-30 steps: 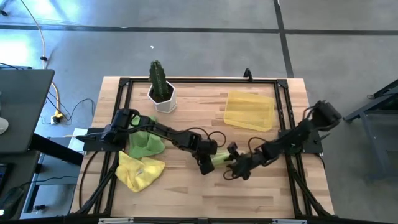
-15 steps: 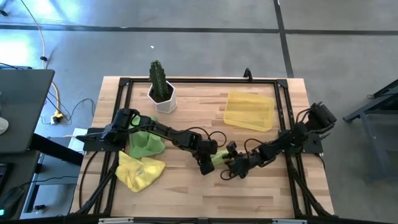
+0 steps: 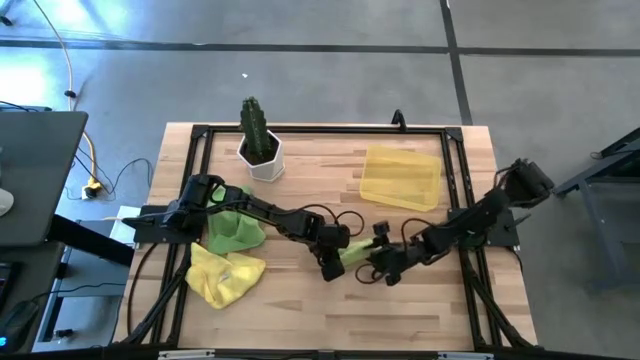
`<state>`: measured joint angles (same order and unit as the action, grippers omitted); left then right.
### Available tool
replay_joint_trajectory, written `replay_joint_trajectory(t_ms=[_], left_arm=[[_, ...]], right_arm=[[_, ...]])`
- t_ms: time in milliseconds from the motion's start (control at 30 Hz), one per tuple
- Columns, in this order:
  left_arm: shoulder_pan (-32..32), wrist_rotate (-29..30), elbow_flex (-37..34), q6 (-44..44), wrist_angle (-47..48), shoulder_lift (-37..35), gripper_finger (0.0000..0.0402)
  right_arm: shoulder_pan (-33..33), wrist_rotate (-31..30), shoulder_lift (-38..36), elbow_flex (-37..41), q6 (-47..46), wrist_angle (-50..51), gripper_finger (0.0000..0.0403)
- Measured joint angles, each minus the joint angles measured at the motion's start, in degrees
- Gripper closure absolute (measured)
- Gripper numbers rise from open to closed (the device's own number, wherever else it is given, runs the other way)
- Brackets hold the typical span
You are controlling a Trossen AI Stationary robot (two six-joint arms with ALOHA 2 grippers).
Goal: Roll microfiber towels into tight, uniform cylinder then place into a basket
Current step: Roll the light green microfiber cloth
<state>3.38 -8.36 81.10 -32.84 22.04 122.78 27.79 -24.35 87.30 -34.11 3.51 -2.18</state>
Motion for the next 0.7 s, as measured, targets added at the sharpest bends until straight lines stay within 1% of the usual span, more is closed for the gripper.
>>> replay_joint_trajectory(t_ms=[100,167,267,367,567,700], left_arm=[[0.0,0.0,0.0,0.0,0.0,0.0,0.0311],[0.0,0.0,0.0,0.0,0.0,0.0,0.0311],[0.0,0.0,0.0,-0.1,0.0,0.0,0.0311],[0.0,0.0,0.0,-0.2,-0.1,0.0,0.0311],[0.1,-0.2,0.0,-0.8,-0.8,0.0,0.0311],[0.4,-1.1,0.0,-0.5,-1.2,0.0,0.0311]], right_arm=[[0.0,0.6,-1.0,0.0,2.4,0.8,0.0246],[0.0,1.1,-0.6,0.0,4.4,0.8,0.0230],[-0.2,3.8,0.7,0.0,5.4,0.6,0.0201],[-0.2,4.1,2.2,0.0,5.6,0.2,0.0179],[-1.8,5.0,5.6,-0.2,7.3,-0.5,0.0176],[-3.7,5.9,6.2,-0.3,5.7,-0.7,0.0176]])
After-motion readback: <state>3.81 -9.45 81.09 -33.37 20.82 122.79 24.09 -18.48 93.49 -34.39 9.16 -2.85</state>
